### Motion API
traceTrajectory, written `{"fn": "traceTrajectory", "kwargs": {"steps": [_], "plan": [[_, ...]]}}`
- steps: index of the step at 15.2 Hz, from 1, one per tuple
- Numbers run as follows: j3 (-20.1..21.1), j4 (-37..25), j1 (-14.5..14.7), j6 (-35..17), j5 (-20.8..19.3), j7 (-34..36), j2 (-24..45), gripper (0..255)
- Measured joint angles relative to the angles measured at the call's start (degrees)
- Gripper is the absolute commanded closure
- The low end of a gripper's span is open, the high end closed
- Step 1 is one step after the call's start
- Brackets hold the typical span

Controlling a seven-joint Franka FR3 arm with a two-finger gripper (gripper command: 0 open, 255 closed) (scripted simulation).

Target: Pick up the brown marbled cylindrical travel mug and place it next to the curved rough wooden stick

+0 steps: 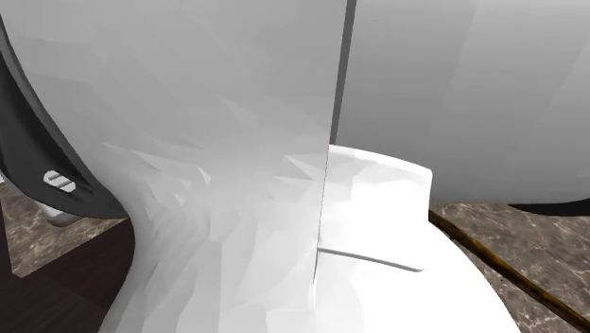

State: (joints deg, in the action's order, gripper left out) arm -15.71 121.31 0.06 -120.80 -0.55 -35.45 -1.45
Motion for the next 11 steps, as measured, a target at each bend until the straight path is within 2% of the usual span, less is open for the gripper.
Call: {"fn": "traceTrajectory", "kwargs": {"steps": [11], "plan": [[0.26, -6.15, 0.17, 8.39, -0.63, 0.62, -2.3, 255]]}}
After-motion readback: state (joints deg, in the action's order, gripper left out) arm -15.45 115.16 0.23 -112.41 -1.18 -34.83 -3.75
